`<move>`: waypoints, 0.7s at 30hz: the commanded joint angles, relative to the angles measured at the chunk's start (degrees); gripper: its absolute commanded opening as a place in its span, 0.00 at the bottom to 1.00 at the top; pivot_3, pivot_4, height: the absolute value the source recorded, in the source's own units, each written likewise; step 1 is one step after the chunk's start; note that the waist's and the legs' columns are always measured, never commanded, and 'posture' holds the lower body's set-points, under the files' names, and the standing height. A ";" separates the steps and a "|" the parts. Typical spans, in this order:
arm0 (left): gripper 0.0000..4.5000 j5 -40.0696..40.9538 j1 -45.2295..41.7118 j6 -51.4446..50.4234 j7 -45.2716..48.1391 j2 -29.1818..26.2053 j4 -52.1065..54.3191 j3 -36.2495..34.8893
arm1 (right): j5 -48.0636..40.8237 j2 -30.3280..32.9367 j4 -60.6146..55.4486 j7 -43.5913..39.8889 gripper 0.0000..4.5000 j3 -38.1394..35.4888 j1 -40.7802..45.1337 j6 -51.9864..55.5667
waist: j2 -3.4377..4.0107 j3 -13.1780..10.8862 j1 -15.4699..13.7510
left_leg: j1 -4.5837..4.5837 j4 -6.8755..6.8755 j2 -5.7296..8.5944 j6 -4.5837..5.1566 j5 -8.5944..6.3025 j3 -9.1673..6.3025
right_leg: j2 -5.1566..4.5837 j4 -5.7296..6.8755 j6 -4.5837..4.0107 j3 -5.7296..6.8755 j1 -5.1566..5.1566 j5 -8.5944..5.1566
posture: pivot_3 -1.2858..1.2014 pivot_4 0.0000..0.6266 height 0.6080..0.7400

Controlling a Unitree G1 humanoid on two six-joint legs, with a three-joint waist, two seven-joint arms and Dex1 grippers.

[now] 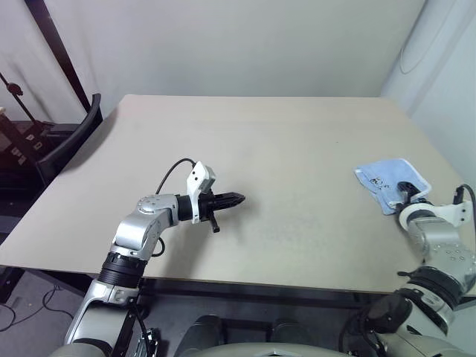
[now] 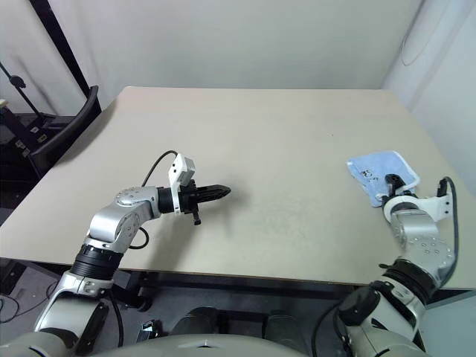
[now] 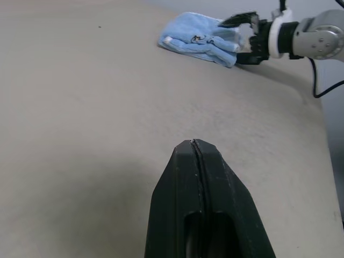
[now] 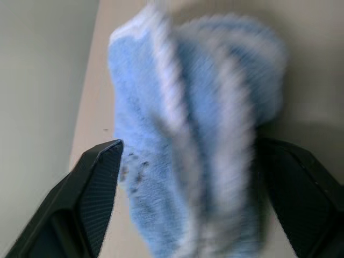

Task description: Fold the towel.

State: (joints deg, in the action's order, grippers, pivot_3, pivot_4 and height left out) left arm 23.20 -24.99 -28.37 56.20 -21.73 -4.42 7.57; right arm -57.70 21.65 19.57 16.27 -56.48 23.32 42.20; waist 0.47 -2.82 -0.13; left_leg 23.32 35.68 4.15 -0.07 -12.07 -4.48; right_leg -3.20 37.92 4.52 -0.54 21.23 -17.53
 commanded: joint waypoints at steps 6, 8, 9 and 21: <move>0.00 0.00 -0.61 7.82 -2.97 -0.92 1.11 -6.70 | 7.91 17.21 -13.78 -26.51 0.90 17.79 -7.28 -0.16 | 0.37 -0.05 0.90 | 0.02 -0.02 -0.05 0.04 -0.01 0.20 | 0.03 -0.02 0.02 -0.15 0.12 0.00 | 0.52 0.00 1.00; 0.00 0.28 0.06 7.57 -2.37 -1.87 1.96 -6.77 | 10.40 17.42 -17.37 -31.09 0.90 21.25 -7.73 -4.07 | 0.37 -0.05 1.39 | -0.09 -0.03 -0.13 0.05 -0.01 0.28 | 0.13 0.03 0.04 -0.25 0.07 0.00 | 0.52 0.00 1.00; 0.00 1.51 1.02 6.97 -1.47 -2.55 3.04 -7.42 | 12.56 18.54 -21.05 -35.31 0.90 25.55 -8.94 -5.72 | 0.28 -0.09 1.32 | -0.16 -0.02 -0.19 0.05 -0.01 0.27 | 0.21 0.03 0.04 -0.26 0.00 0.00 | 0.52 0.00 1.00; 0.00 7.46 16.56 7.92 4.39 -11.91 14.91 -14.14 | 18.46 18.60 -32.30 -66.52 0.90 47.89 -12.69 -14.84 | 0.05 -0.25 -0.26 | 0.13 -0.05 -0.38 -0.08 -0.19 0.23 | 0.15 -0.52 -0.05 -0.25 0.14 0.06 | 0.52 0.00 1.00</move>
State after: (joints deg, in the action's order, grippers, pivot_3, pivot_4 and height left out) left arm 28.88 -9.30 -21.78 60.72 -32.88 7.13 -4.14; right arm -39.97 40.35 -11.83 -46.93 -9.25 9.99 29.73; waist 0.52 -3.07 -0.39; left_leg 23.45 35.57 3.77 -0.13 -12.29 -4.22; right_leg -3.09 37.31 4.47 -0.78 21.37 -17.47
